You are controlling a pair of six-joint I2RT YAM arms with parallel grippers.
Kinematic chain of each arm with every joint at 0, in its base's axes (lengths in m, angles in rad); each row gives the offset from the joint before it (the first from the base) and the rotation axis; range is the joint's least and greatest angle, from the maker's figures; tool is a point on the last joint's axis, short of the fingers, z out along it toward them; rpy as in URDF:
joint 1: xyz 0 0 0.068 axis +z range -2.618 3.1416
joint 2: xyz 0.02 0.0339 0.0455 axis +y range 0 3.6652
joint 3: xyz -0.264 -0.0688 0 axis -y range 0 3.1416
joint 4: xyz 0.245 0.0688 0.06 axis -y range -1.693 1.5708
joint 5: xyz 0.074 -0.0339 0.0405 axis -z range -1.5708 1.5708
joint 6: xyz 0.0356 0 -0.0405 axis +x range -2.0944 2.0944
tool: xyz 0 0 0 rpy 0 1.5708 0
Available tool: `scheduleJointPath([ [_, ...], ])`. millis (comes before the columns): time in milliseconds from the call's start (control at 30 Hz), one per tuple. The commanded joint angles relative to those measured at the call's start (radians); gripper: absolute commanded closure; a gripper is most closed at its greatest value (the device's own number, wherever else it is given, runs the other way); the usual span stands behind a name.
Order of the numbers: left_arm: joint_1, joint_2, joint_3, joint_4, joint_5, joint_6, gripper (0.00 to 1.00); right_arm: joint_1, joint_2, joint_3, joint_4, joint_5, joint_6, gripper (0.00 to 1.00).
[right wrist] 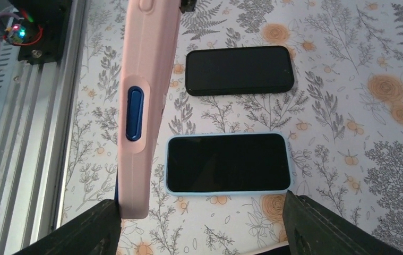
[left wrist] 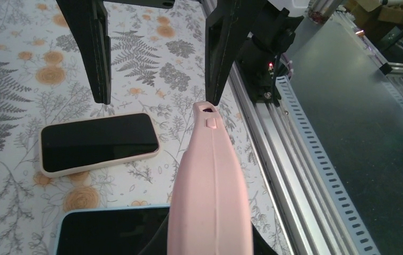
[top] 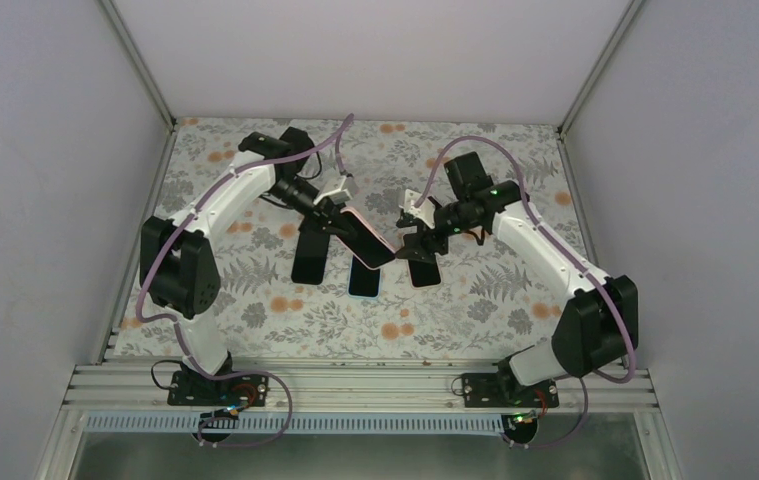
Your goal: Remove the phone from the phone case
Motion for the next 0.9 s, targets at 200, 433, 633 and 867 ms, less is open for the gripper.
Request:
scheduleJointPath([
  [200, -0.013, -0.030, 0.017, -0.015, 0.134, 0.029, 0.98, 0.002, 0.032, -0.012, 0.294, 0.283, 0.189, 0.23],
  [433, -0.016, -0.024, 0.033, -0.016, 0.185, 0.032, 0.98, 0.053, 0.076, 0.053, 0.259, 0.282, 0.193, 0.22],
  [633, -0.017, -0.006, 0.046, -0.016, 0.217, 0.031, 0.98, 0.169, 0.094, 0.131, 0.227, 0.198, 0.247, 0.22],
  [867, -0.018, -0.042, 0.060, -0.017, 0.272, 0.025, 0.98, 0.184, 0.165, 0.180, 0.325, 0.078, 0.315, 0.22],
])
